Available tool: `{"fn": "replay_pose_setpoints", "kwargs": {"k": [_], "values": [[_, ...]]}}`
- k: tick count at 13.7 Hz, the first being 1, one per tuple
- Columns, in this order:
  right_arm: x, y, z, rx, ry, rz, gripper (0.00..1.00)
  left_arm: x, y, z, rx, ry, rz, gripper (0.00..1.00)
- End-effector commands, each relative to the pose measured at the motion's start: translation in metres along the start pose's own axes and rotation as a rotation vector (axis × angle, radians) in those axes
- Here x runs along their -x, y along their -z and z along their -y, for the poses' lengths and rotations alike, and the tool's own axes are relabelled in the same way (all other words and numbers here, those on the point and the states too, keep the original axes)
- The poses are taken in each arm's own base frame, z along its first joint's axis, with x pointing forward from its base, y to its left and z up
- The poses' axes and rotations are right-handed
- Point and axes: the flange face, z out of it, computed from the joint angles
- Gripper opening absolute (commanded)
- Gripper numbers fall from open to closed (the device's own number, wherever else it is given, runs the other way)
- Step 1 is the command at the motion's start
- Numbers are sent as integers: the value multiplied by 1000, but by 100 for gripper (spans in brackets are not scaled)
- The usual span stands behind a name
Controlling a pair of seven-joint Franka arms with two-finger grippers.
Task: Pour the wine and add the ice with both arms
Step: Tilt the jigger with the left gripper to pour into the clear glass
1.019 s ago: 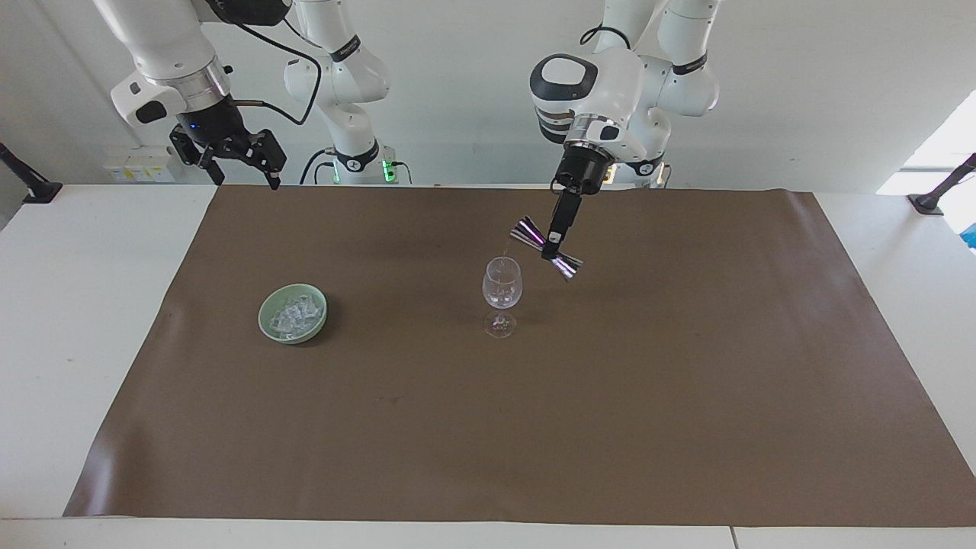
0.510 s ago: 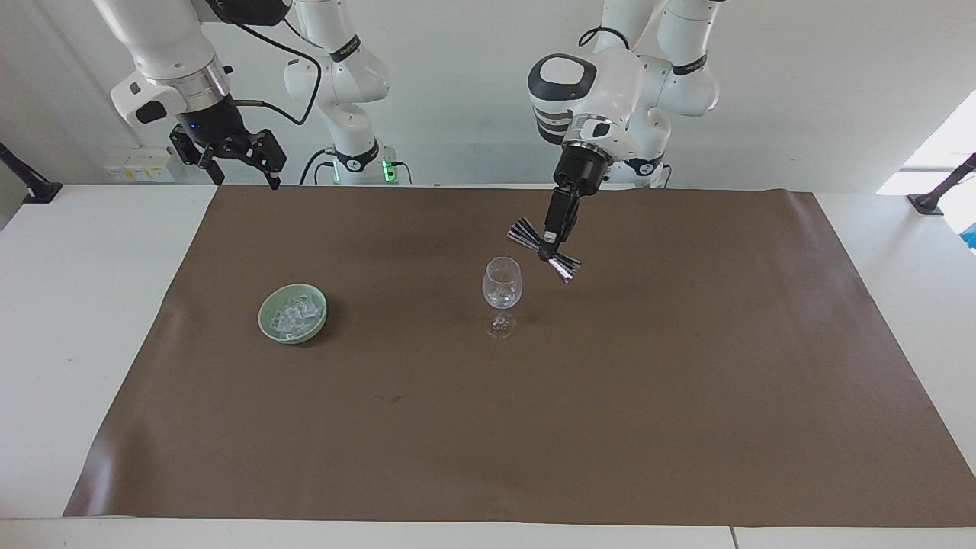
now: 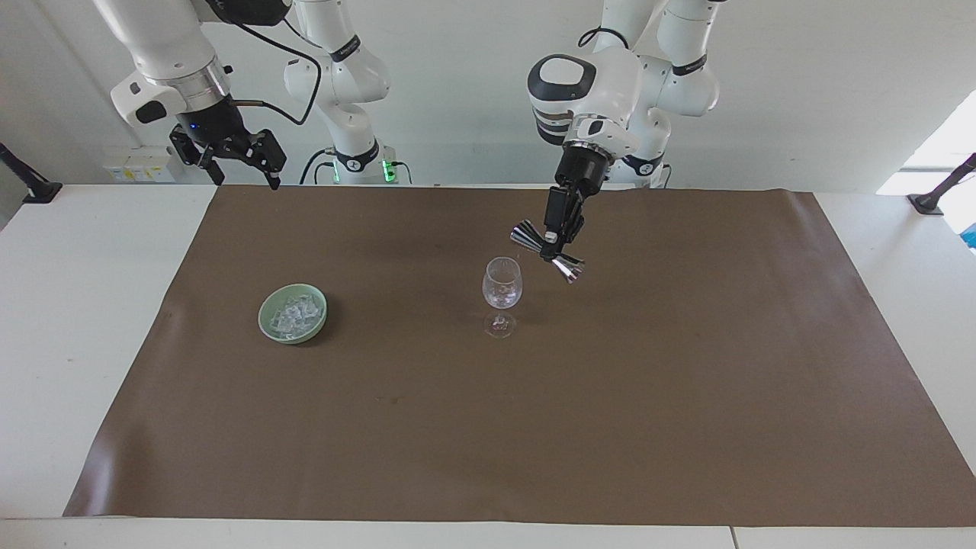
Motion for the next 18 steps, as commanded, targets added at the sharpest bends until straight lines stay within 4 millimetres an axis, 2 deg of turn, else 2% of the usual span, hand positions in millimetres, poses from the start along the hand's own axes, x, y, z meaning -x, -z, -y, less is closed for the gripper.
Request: {"fn": "replay_pose_setpoints", "kwargs": {"k": [1, 7, 11, 18], "values": [[6, 1, 0, -22, 8, 0, 100, 1, -4, -13, 20, -53, -21, 0], [6, 1, 0, -22, 8, 0, 100, 5, -13, -16, 25, -226, -9, 0], [6, 1, 0, -22, 8, 0, 100, 15, -19, -9, 12, -382, 11, 0], [6, 1, 0, -22, 8, 0, 100, 23, -19, -6, 7, -388, 24, 0]]}}
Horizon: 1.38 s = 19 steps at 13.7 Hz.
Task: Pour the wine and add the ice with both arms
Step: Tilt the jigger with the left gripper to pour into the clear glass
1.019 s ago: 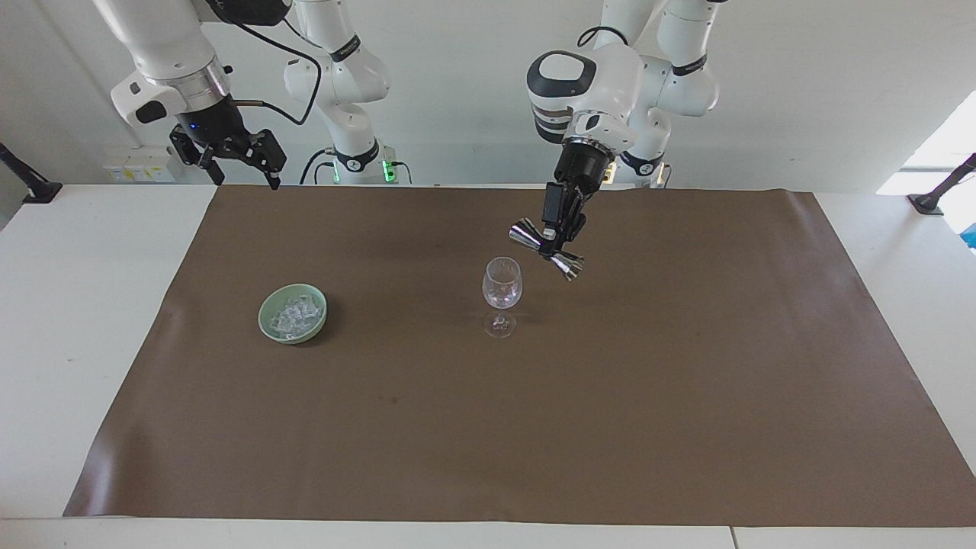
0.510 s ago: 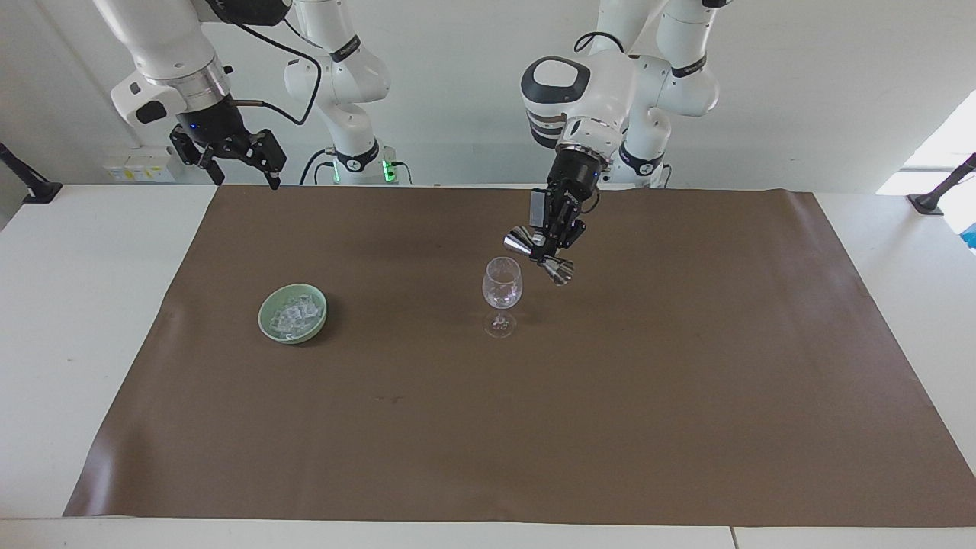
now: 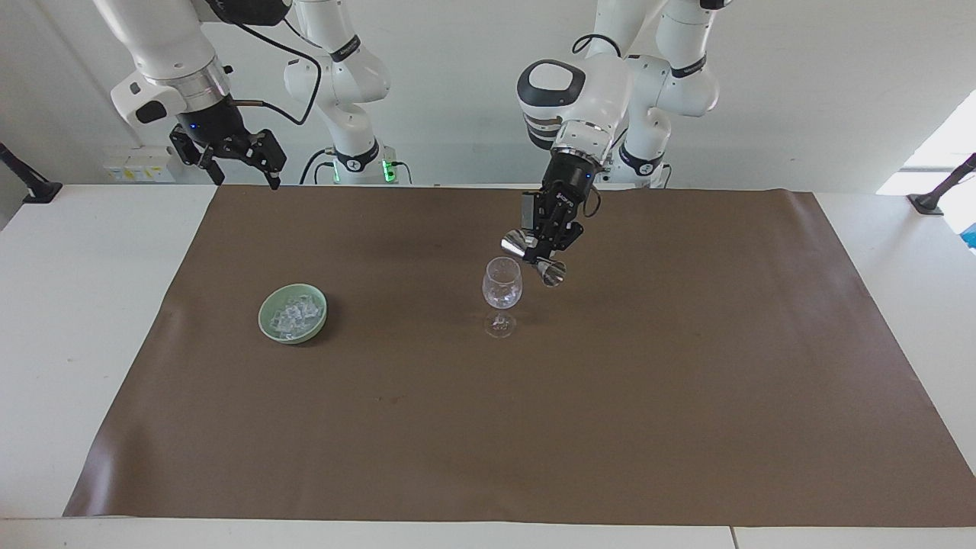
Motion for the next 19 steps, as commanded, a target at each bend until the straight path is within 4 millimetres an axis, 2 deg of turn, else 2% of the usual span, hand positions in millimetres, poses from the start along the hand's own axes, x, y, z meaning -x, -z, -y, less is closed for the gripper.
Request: {"fn": "replay_pose_setpoints", "kwargs": {"k": [1, 6, 8, 11, 17, 19], "values": [[6, 1, 1, -22, 9, 0, 100, 4, -3, -4, 0, 10, -5, 0], [6, 1, 0, -22, 8, 0, 100, 1, -10, 2, 1, 169, 19, 0], [6, 1, 1, -22, 9, 0, 100, -6, -12, 7, 1, 258, 26, 0], [6, 1, 0, -21, 8, 0, 100, -14, -14, 21, -21, 403, 21, 0], [6, 1, 0, -22, 8, 0, 100, -37, -16, 54, -61, 584, -3, 0], [6, 1, 0, -22, 8, 0, 100, -45, -16, 59, -54, 711, 0, 0]]}}
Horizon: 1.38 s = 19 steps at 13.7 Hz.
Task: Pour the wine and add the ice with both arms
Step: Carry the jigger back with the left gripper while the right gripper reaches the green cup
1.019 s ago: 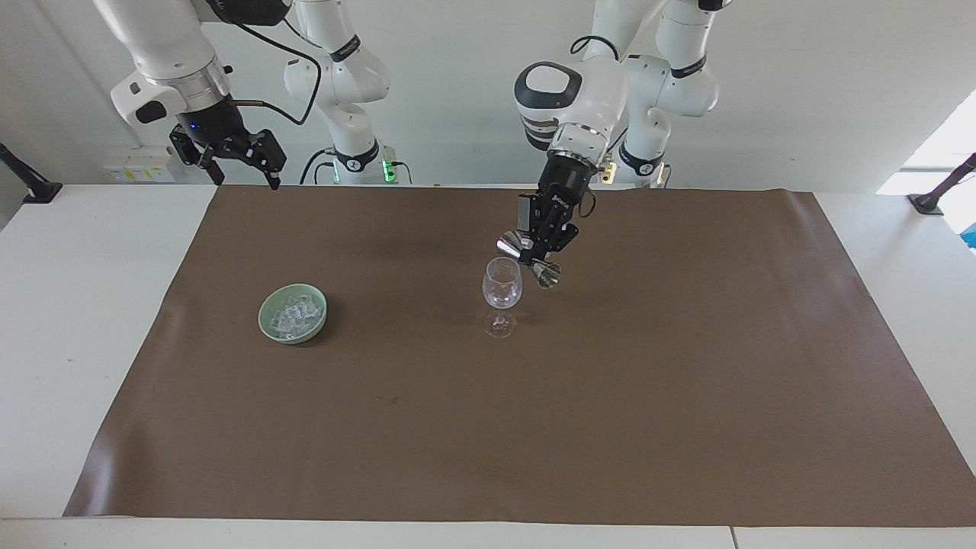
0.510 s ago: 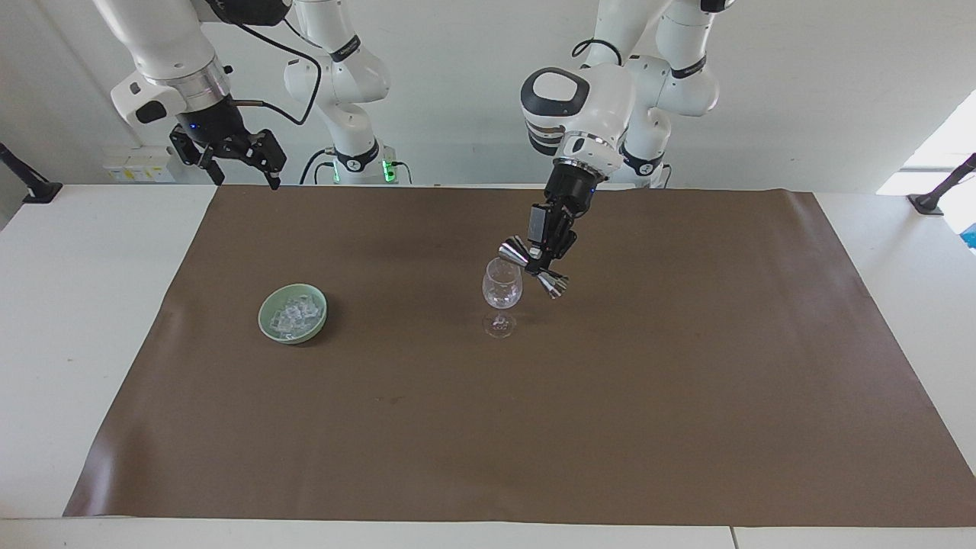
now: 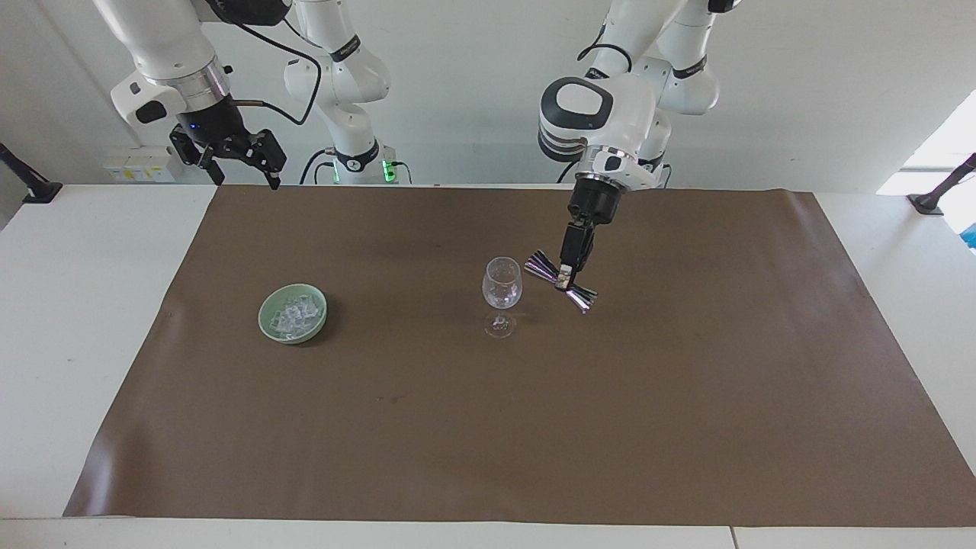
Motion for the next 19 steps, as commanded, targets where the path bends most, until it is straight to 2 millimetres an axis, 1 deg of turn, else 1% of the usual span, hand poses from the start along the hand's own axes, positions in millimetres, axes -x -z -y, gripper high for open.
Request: {"fn": "replay_pose_setpoints", "kwargs": {"k": [1, 2, 4, 6, 7, 8, 9, 11, 12, 13, 14, 16, 18, 19], "values": [[6, 1, 0, -22, 8, 0, 100, -15, 1, 1, 3, 167, 15, 0], [6, 1, 0, -22, 8, 0, 100, -17, 1, 4, -1, 211, 18, 0], [6, 1, 1, -22, 9, 0, 100, -31, 0, 13, -15, 287, 34, 0], [6, 1, 0, -21, 8, 0, 100, -34, -3, 23, -33, 295, 45, 0], [6, 1, 0, -22, 8, 0, 100, -47, -3, 24, -30, 310, 47, 0], [6, 1, 1, -22, 9, 0, 100, -54, -3, 26, -32, 338, 50, 0], [6, 1, 1, -22, 9, 0, 100, -56, -2, 26, -30, 375, 64, 0], [5, 1, 0, -23, 8, -1, 100, -73, -2, 31, -33, 447, 74, 0], [5, 1, -1, -22, 6, 0, 100, -74, -1, 32, -34, 460, 98, 0], [5, 1, -1, -21, 6, -1, 100, -82, -1, 31, -29, 481, 114, 0], [6, 1, 1, -22, 11, 0, 100, -93, -3, 33, -27, 521, 123, 0], [5, 1, -1, -22, 12, 0, 100, -97, -4, 37, -33, 541, 131, 0], [4, 1, 4, -22, 38, -14, 100, -114, -5, 41, -35, 619, 154, 0], [3, -2, 12, -23, 79, -35, 100, -117, -5, 43, -38, 628, 159, 0]]}}
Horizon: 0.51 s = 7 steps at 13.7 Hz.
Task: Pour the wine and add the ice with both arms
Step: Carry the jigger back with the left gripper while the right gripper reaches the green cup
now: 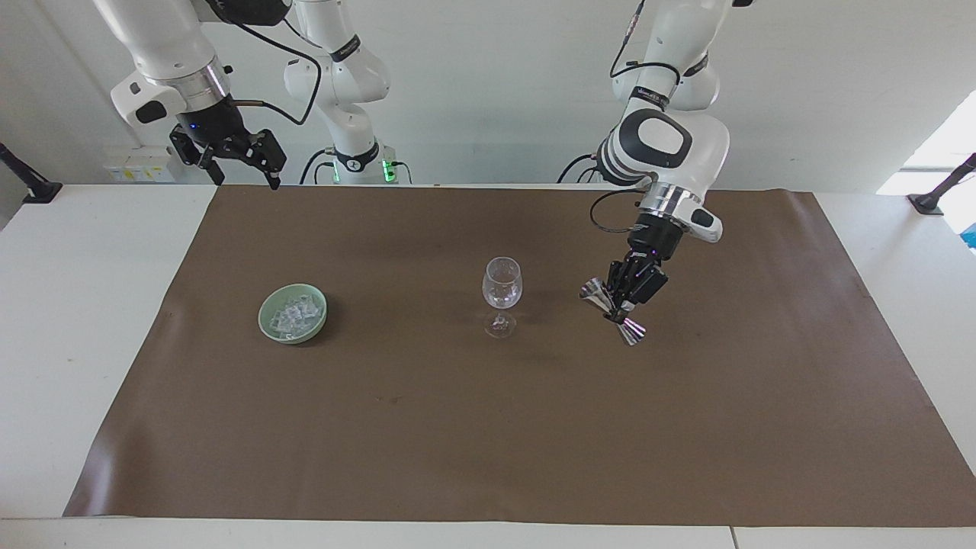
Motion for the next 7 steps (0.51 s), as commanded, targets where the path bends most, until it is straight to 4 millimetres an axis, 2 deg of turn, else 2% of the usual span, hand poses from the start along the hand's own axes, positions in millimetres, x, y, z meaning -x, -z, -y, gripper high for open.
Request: {"fn": "replay_pose_setpoints", "kwargs": {"k": [1, 3, 6, 7], "values": [[6, -12, 12, -25, 98, -57, 100, -16, 12, -3, 1, 63, 26, 0], [13, -39, 11, -27, 174, -72, 100, -22, 12, -5, 2, 77, 26, 0], [14, -79, 12, -23, 331, -57, 100, -58, 20, -18, 28, 220, -3, 0], [13, -86, 12, -19, 392, -75, 100, -66, 22, -20, 34, 260, -13, 0]]}}
